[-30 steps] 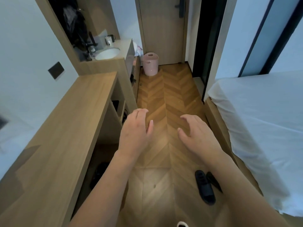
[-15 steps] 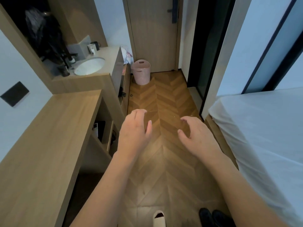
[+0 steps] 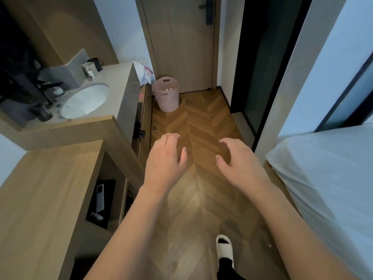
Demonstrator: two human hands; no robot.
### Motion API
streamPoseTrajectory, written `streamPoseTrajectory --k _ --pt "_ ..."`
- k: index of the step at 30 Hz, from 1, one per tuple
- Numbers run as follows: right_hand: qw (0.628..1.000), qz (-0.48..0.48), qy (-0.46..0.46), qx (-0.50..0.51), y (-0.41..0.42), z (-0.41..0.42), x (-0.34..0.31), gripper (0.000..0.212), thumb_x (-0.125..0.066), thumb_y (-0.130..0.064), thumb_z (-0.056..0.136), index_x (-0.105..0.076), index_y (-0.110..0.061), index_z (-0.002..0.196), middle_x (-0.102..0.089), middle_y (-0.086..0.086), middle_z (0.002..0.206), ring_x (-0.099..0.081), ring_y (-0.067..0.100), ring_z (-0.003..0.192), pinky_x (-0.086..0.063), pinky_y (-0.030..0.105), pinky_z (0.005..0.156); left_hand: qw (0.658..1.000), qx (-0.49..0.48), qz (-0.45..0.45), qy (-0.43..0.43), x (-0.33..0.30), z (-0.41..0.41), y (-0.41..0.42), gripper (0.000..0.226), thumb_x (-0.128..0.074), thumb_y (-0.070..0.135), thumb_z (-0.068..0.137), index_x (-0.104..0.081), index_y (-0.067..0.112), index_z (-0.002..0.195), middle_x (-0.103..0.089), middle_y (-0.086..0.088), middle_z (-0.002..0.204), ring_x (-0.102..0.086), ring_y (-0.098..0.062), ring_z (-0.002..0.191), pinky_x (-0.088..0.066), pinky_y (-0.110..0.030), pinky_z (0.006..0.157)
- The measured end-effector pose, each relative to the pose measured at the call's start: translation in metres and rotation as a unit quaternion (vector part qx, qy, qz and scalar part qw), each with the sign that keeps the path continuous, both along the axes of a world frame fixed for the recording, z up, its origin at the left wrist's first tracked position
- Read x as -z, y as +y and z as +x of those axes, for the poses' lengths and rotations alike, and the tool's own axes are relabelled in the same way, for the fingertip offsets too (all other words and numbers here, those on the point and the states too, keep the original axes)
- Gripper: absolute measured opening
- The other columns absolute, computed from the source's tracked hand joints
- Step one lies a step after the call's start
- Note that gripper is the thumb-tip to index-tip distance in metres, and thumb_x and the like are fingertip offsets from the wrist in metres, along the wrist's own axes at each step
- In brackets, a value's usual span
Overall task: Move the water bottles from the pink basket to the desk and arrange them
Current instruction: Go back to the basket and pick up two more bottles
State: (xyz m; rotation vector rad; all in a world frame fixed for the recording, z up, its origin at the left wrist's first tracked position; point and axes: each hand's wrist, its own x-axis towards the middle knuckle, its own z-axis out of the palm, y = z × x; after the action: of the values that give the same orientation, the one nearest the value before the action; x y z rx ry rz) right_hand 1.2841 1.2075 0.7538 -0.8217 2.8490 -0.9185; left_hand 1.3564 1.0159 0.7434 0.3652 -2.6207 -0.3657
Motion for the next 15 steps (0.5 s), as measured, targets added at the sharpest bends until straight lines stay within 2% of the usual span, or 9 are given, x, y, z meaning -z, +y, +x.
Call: streamPoseTrajectory --k 7,13,15 --pt "1.000 0.008 0.014 -0.009 -0.044 -0.159 -0.008 0.048 -0.056 -0.036 0.096 -0.047 -0.022 0.141 -0.052 -0.001 0.139 -0.053 0.014 0.123 -0.041 0.026 0.101 1.000 0.001 -0.023 0.000 -0.010 -0.151 -0.047 0.036 -0.059 0.028 0.093 -0.056 0.011 0.125 -0.060 -0.004 0.121 -0.057 -0.019 0.108 -0.046 -0.029 0.091" --pt "1.000 0.014 -0.007 -0.025 -0.105 -0.269 -0.006 0.047 -0.055 -0.036 0.096 -0.046 -0.023 0.141 -0.051 -0.001 0.140 -0.059 0.015 0.113 -0.044 0.031 0.104 1.000 -0.010 -0.017 -0.016 -0.006 -0.257 -0.108 0.038 -0.058 0.030 0.094 -0.056 0.011 0.127 -0.059 -0.004 0.123 -0.057 -0.020 0.110 -0.047 -0.031 0.093" --pt "1.000 0.012 -0.001 -0.028 -0.126 -0.297 -0.004 0.047 -0.055 -0.035 0.096 -0.047 -0.022 0.140 -0.051 -0.001 0.139 -0.056 0.016 0.118 -0.044 0.033 0.106 1.000 -0.020 -0.010 -0.014 -0.002 -0.284 -0.134 0.038 -0.058 0.029 0.093 -0.056 0.010 0.126 -0.059 -0.005 0.123 -0.057 -0.021 0.109 -0.046 -0.031 0.093"
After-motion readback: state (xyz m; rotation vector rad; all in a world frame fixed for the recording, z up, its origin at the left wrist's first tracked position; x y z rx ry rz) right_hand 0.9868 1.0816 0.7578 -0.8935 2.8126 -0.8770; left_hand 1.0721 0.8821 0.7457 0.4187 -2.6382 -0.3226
